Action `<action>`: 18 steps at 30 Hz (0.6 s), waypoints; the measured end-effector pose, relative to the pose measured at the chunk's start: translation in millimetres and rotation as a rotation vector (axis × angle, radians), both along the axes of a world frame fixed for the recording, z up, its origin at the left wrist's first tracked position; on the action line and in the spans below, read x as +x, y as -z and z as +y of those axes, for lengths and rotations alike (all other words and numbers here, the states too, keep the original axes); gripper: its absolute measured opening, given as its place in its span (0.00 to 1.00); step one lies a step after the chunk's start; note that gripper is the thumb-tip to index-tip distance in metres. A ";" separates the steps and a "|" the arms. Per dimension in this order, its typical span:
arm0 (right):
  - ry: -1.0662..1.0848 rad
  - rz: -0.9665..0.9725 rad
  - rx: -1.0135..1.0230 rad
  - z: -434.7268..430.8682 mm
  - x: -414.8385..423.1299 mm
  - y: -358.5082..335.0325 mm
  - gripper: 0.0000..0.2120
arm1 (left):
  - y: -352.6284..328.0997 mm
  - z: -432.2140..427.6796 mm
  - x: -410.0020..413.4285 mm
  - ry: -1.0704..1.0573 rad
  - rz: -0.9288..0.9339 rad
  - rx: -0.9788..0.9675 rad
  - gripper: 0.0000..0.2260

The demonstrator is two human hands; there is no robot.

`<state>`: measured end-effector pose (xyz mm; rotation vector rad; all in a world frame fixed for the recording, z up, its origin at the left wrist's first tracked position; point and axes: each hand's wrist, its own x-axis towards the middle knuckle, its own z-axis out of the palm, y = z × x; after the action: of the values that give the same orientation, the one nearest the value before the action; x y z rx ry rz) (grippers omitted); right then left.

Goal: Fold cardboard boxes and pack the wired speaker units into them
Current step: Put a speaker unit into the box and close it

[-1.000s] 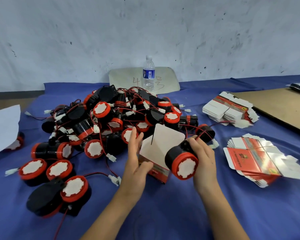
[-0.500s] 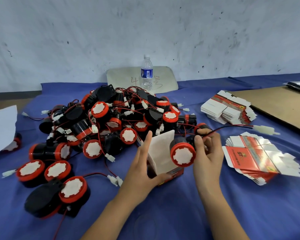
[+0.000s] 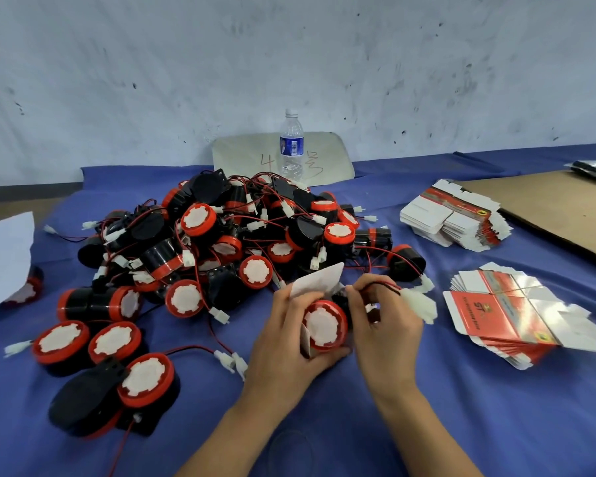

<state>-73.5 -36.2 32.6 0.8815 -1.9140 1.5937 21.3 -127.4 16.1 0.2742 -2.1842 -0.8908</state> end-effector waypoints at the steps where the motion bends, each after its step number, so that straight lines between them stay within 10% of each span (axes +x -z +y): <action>1: 0.014 0.046 0.024 0.4 -0.3 -0.3 0.06 | -1.0 0.4 0.0 -0.011 0.005 0.002 0.28; 5: -0.060 0.255 0.096 2.1 4.7 -1.6 0.06 | -5.9 2.2 0.3 -0.124 0.034 -0.073 0.23; 18: -0.508 0.105 0.408 5.9 6.3 -6.1 0.23 | 0.1 -7.1 0.2 -0.306 -0.098 -0.096 0.24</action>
<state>-67.2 -30.3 38.6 1.6980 -2.0821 1.3844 21.5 -134.5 15.9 0.5972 -2.1900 -0.6111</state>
